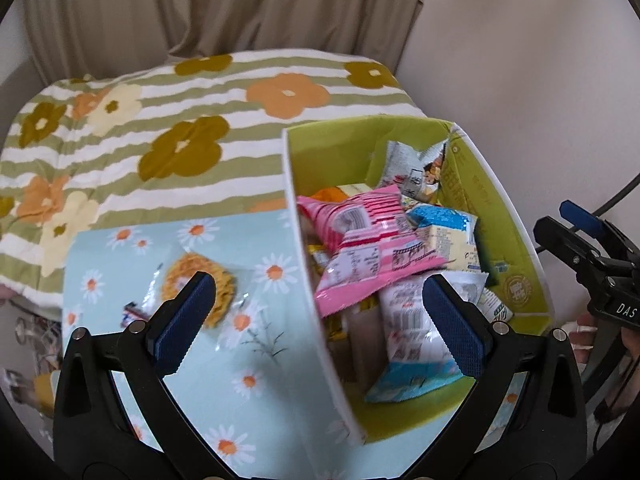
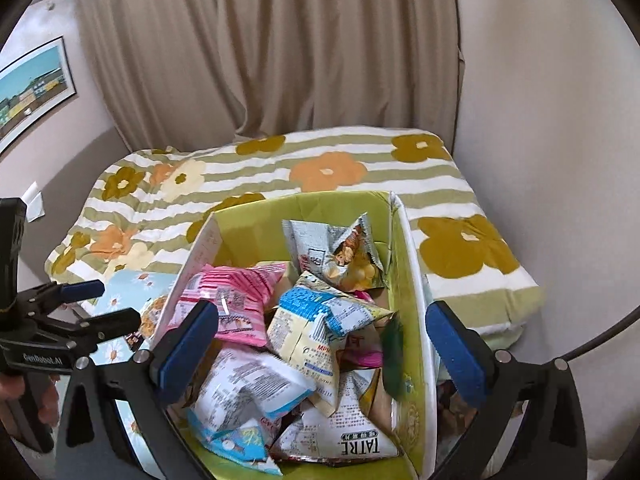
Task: Organize snacks
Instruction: 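Move both tools back over the chocolate bar and waffle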
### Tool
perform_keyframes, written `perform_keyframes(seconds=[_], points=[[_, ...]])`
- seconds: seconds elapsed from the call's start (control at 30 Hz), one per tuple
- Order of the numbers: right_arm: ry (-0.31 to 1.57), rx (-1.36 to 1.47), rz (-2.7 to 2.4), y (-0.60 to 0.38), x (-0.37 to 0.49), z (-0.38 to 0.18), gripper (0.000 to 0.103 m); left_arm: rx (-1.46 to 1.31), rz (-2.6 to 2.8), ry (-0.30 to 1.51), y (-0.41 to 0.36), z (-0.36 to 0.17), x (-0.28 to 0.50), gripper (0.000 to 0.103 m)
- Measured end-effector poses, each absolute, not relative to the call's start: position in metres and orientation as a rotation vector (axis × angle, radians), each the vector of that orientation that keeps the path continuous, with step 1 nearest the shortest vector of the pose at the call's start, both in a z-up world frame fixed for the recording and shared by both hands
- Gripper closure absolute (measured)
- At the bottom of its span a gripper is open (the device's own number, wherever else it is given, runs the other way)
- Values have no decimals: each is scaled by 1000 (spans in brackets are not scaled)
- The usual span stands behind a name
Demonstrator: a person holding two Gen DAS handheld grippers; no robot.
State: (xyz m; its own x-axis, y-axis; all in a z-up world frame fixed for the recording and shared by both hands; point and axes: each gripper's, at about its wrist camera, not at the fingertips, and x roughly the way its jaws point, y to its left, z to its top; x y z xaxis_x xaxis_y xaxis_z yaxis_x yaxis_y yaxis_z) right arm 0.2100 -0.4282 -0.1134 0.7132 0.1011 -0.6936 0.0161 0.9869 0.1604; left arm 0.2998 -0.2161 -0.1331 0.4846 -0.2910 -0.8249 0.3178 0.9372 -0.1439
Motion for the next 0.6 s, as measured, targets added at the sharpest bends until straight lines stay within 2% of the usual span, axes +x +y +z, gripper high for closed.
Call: perform_keyframes(seconds=[0.6], points=[[732, 156, 237, -375, 194, -81, 0, -66, -160, 953, -114, -108, 233, 0]])
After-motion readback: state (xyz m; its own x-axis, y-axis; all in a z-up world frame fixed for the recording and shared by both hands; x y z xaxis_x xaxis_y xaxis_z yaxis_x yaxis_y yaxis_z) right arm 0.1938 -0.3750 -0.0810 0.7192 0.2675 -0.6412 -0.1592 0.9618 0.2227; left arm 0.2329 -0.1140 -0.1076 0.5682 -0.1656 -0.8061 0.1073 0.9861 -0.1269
